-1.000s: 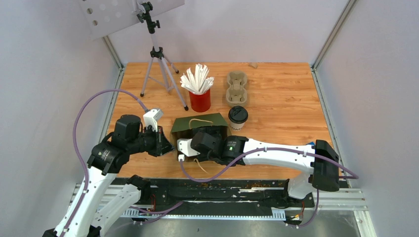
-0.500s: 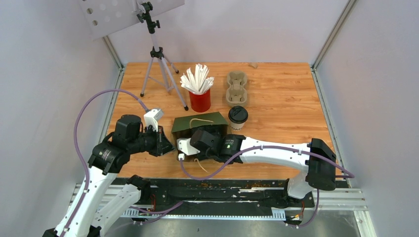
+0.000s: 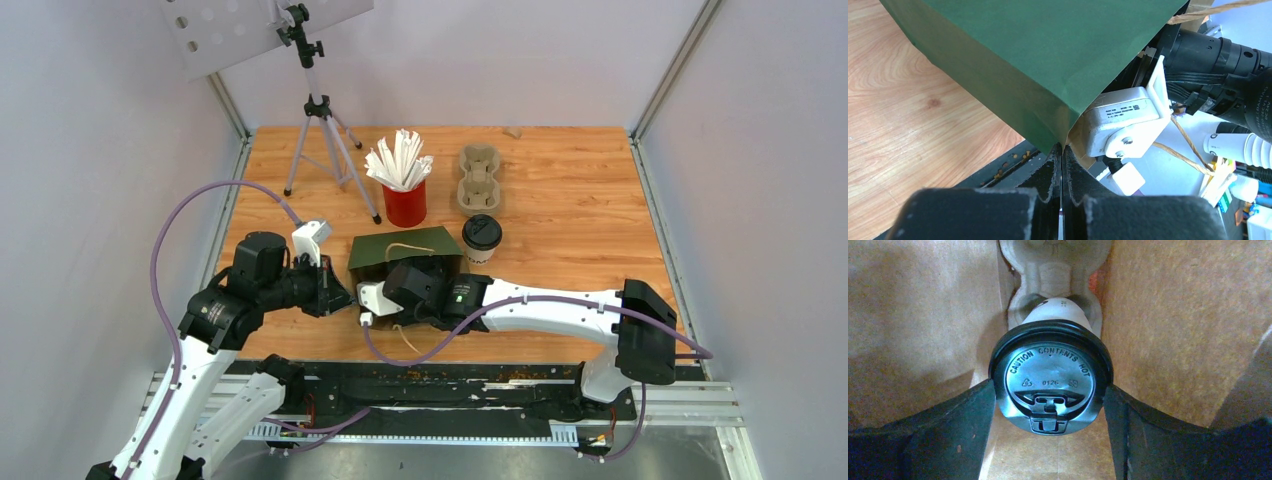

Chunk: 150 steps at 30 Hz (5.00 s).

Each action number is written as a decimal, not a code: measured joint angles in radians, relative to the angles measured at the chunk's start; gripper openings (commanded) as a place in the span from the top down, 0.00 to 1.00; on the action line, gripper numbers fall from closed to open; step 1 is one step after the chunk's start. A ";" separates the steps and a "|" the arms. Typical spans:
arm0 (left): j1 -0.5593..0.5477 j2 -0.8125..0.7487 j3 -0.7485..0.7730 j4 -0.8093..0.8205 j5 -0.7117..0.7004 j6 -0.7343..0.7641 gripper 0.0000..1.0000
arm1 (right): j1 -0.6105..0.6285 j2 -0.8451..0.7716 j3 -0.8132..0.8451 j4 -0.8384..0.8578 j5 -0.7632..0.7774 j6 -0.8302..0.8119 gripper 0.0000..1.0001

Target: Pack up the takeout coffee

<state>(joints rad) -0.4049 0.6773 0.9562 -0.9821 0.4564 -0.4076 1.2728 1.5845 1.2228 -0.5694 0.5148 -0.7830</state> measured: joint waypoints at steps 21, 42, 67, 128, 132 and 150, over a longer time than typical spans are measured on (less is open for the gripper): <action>0.000 0.005 -0.006 0.000 0.006 -0.008 1.00 | -0.003 0.000 0.016 -0.019 0.003 0.000 0.30; 0.000 0.017 -0.006 0.000 0.014 -0.001 1.00 | -0.021 0.021 -0.004 0.003 -0.004 0.003 0.30; 0.000 0.038 -0.006 0.000 0.025 0.006 1.00 | -0.080 0.020 -0.071 0.104 -0.032 -0.005 0.29; 0.000 0.065 0.008 -0.002 0.032 0.035 1.00 | -0.098 0.023 -0.068 0.092 -0.036 0.050 0.14; 0.000 0.068 0.008 -0.002 0.032 0.035 1.00 | -0.098 0.023 -0.051 0.059 -0.039 0.056 0.13; 0.000 0.101 0.018 -0.001 0.024 0.031 1.00 | -0.098 0.023 0.080 -0.096 -0.093 0.106 0.10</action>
<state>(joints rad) -0.4049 0.7788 0.9745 -0.9833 0.4805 -0.3767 1.1744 1.6070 1.3029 -0.6651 0.4213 -0.6765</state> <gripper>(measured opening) 0.006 0.904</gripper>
